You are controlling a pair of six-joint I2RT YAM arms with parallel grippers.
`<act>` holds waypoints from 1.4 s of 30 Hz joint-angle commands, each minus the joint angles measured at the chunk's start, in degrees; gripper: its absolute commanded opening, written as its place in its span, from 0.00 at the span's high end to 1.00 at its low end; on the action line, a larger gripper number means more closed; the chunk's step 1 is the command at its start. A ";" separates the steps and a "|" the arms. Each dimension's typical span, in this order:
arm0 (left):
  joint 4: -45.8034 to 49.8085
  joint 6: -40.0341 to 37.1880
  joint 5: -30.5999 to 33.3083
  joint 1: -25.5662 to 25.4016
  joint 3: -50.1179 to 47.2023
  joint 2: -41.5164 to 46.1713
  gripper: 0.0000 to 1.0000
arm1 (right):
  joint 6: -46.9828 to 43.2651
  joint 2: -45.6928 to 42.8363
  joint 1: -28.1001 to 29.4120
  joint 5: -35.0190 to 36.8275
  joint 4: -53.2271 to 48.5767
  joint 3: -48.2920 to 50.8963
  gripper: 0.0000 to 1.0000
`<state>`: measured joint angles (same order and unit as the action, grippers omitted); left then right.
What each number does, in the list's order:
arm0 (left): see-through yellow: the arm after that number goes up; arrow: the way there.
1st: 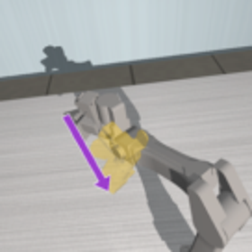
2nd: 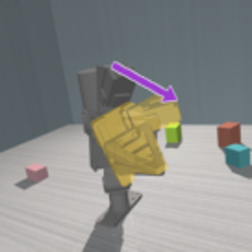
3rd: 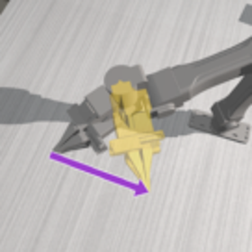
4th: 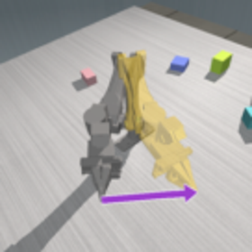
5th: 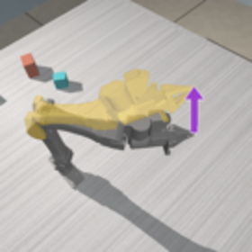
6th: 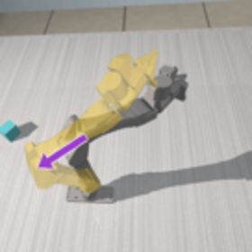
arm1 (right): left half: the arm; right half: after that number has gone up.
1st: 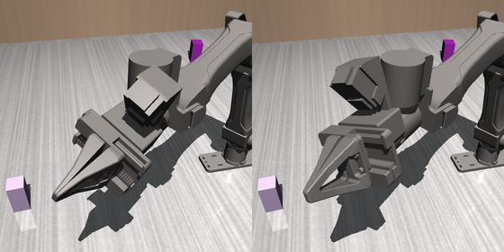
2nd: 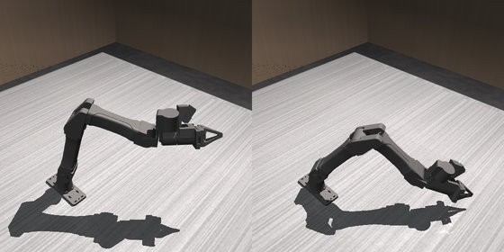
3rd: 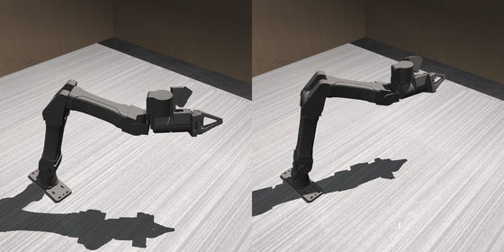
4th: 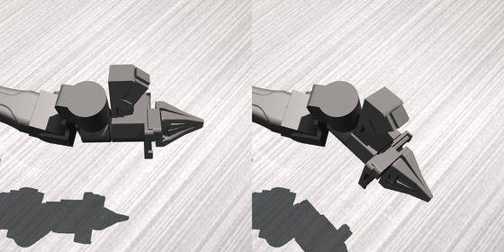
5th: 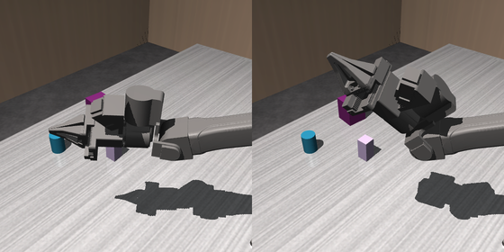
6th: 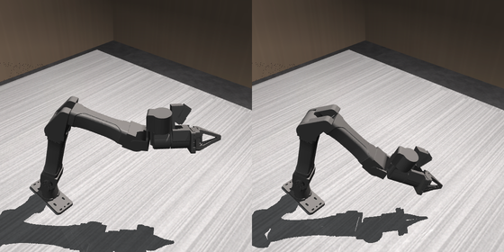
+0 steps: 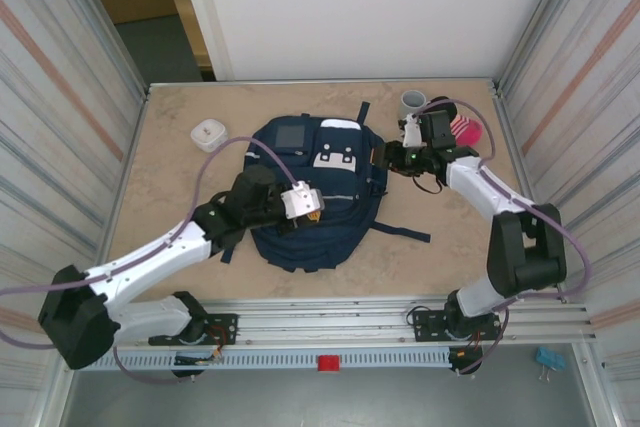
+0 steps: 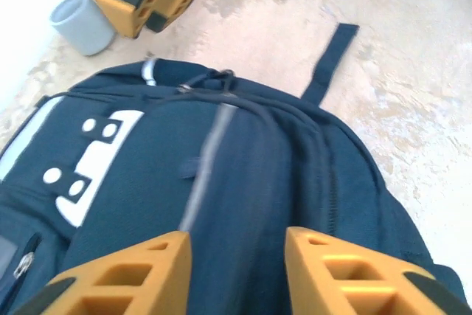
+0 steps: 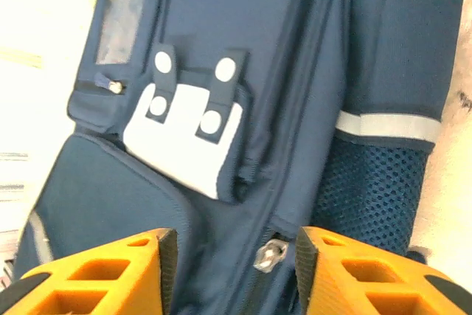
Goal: Pack the student bag
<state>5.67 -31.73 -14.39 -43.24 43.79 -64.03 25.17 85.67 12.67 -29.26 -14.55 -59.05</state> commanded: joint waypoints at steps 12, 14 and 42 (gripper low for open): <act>7.53 -9.12 -3.52 7.12 -1.78 -0.01 0.22 | -14.85 -16.82 7.98 -3.29 2.78 8.55 0.43; 4.75 -8.94 -3.36 7.12 -1.78 -2.42 0.21 | -15.53 -16.97 8.34 -3.79 2.95 8.86 0.43; -10.99 5.26 -19.70 17.03 -8.04 -1.17 1.00 | 3.45 -6.50 0.69 -22.79 22.89 14.48 0.19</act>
<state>-0.43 -28.80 -30.74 -27.38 35.83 -67.16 24.69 76.71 13.43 -47.33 2.48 -43.38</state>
